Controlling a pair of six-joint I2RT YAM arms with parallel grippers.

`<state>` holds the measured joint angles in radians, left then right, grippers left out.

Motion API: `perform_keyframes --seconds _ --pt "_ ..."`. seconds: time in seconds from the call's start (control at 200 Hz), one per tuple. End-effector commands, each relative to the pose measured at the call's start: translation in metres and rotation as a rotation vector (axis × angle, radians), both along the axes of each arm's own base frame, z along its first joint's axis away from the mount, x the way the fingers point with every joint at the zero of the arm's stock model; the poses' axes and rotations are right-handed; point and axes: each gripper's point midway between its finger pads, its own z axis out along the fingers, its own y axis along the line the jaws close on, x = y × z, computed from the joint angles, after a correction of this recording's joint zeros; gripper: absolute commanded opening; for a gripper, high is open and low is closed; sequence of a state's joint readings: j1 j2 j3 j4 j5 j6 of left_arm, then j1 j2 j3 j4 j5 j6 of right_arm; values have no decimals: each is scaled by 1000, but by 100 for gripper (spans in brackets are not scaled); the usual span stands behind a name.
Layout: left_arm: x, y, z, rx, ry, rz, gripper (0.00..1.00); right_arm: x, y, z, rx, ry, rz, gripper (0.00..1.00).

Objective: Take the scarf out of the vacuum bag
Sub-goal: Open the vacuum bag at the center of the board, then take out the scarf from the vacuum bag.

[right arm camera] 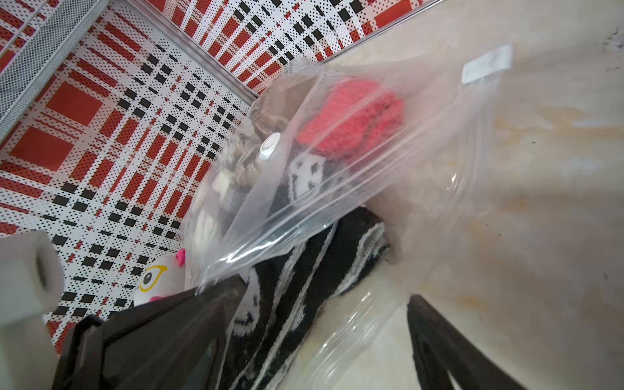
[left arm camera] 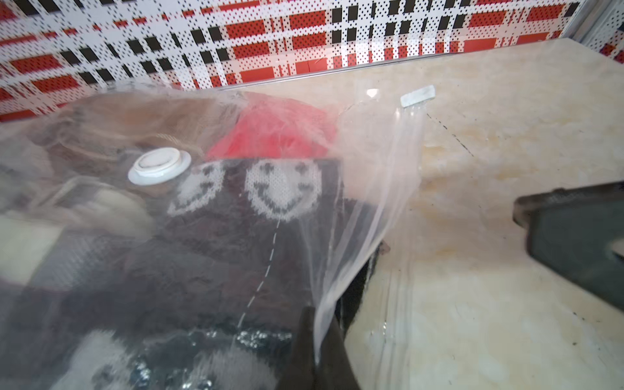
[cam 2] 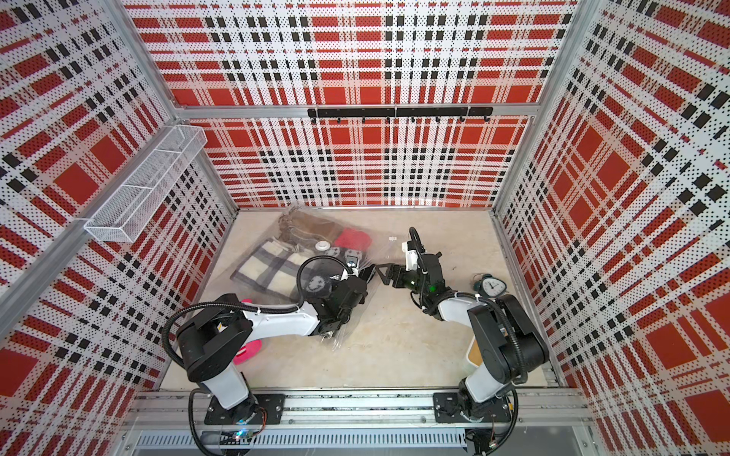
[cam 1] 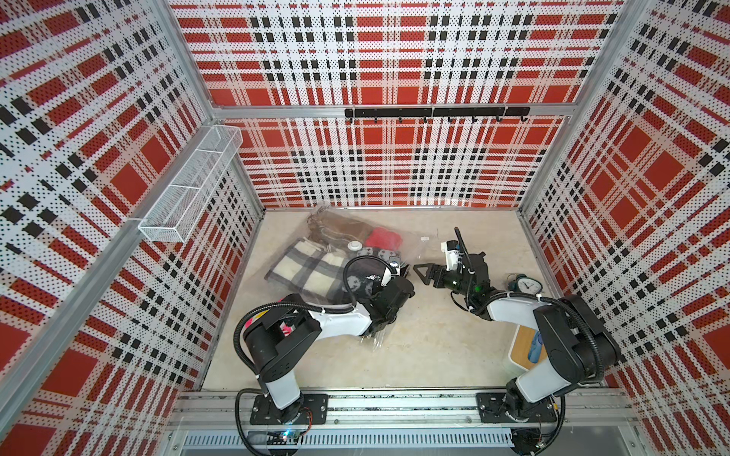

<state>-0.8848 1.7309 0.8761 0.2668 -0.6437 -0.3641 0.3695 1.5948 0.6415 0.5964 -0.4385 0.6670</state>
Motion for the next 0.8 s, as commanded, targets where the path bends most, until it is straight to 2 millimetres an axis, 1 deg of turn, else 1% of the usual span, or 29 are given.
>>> perform_keyframes --seconds 0.0,0.07,0.175,0.261,0.331,0.391,0.431,0.491,0.576,0.721,0.792 --pt "11 0 15 -160 21 -49 0 9 0 9 19 -49 -38 84" --pt "14 2 27 -171 2 -42 0 11 3 1 -1 -37 -46 84" --pt "17 1 41 -128 2 -11 0 14 17 -8 -5 -22 -20 84" --pt "18 3 40 -97 17 27 0 13 25 -15 -2 -15 -8 84" --pt "20 7 27 -77 54 41 0 15 27 -21 -4 -11 -19 82" --pt "22 9 22 -60 67 41 0 15 31 -25 0 -7 -7 80" --pt "22 12 25 -91 73 64 0 14 34 -27 12 -3 2 80" --pt "17 0 35 -177 49 4 0 12 39 -30 33 4 10 79" --pt "12 -2 46 -211 24 9 0 10 52 -35 30 15 35 80" --pt "13 1 46 -192 52 8 0 15 65 -41 21 26 33 84" --pt "13 7 45 -202 49 2 0 17 71 -43 32 28 39 84"
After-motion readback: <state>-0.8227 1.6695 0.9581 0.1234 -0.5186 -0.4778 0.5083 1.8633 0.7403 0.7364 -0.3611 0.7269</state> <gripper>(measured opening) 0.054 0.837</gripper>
